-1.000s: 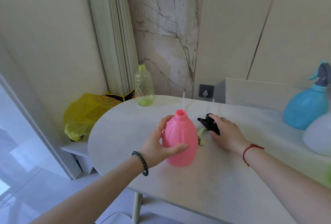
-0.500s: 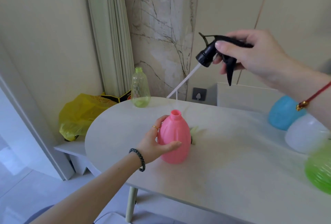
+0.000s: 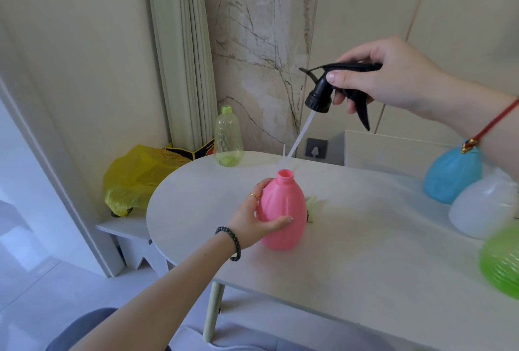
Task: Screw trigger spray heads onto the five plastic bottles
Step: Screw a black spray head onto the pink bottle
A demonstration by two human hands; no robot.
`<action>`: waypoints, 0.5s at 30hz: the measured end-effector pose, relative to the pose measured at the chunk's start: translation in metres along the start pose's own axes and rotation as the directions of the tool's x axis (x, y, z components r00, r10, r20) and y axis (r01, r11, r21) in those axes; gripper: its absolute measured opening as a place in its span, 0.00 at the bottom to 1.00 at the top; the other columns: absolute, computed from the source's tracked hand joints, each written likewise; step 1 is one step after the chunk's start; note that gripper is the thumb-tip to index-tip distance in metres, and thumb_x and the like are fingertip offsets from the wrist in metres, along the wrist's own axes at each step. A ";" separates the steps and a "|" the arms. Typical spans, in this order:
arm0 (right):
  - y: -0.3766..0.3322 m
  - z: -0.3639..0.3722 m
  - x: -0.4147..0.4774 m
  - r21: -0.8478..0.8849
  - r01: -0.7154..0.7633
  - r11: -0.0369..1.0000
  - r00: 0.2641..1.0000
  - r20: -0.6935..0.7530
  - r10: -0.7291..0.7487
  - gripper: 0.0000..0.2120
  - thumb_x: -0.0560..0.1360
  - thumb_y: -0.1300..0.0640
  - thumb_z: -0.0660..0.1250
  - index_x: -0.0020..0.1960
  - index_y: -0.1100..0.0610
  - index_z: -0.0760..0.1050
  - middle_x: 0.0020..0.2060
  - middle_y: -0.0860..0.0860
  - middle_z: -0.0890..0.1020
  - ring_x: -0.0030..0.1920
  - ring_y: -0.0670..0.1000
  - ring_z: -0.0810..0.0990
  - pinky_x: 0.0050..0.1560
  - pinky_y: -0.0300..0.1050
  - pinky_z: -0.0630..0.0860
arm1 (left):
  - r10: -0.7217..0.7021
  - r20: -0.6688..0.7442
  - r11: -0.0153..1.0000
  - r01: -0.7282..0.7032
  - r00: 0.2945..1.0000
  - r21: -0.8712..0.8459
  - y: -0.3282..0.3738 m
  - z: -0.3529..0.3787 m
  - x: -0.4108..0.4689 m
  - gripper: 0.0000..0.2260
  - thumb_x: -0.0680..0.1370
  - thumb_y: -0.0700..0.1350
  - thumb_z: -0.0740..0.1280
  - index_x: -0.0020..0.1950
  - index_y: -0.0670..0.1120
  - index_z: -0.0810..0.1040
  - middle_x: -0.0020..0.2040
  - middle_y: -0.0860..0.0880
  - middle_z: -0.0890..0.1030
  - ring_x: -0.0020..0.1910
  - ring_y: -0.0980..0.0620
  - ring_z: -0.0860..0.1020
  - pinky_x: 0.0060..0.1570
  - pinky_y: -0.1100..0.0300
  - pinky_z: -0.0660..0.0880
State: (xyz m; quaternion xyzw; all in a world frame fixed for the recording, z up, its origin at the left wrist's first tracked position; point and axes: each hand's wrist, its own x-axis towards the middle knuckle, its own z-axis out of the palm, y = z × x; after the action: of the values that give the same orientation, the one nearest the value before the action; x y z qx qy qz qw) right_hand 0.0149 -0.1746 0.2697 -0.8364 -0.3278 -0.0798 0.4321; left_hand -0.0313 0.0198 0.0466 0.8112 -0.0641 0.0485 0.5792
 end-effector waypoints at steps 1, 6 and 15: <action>-0.001 -0.002 0.002 -0.015 -0.004 1.000 1.000 0.018 0.005 0.06 0.73 0.57 0.67 0.38 0.53 0.80 0.26 0.49 0.82 0.24 0.47 0.77 0.27 0.34 0.75 | 0.000 -0.002 1.000 0.000 1.000 -0.005 0.000 0.001 0.000 0.28 0.66 0.54 0.73 0.54 0.74 0.58 0.57 0.60 0.71 0.55 0.56 0.73 0.46 0.66 0.74; 0.011 0.026 0.003 -0.116 -0.017 0.993 0.981 0.189 0.039 0.03 0.73 0.60 0.67 0.42 0.59 0.79 0.28 0.49 0.81 0.25 0.46 0.77 0.32 0.38 0.77 | 0.008 -0.001 1.000 -0.008 1.000 -0.017 0.001 0.003 -0.002 0.28 0.66 0.55 0.72 0.55 0.73 0.58 0.56 0.62 0.69 0.55 0.59 0.72 0.43 0.69 0.73; 0.028 0.070 0.012 -0.359 0.106 0.927 0.895 0.441 0.068 0.06 0.71 0.61 0.69 0.44 0.50 0.79 0.31 0.42 0.78 0.31 0.41 0.75 0.30 0.28 0.68 | 0.018 -0.012 1.000 -0.018 1.000 -0.004 -0.001 0.003 -0.003 0.28 0.67 0.54 0.72 0.53 0.75 0.58 0.55 0.63 0.71 0.54 0.61 0.72 0.45 0.69 0.71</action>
State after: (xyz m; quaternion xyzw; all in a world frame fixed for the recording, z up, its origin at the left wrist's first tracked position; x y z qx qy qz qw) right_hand 0.0313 -0.1263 0.2133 -0.8956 -0.4051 0.0485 0.1775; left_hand -0.0342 0.0176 0.0446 0.8091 -0.0681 0.0586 0.5807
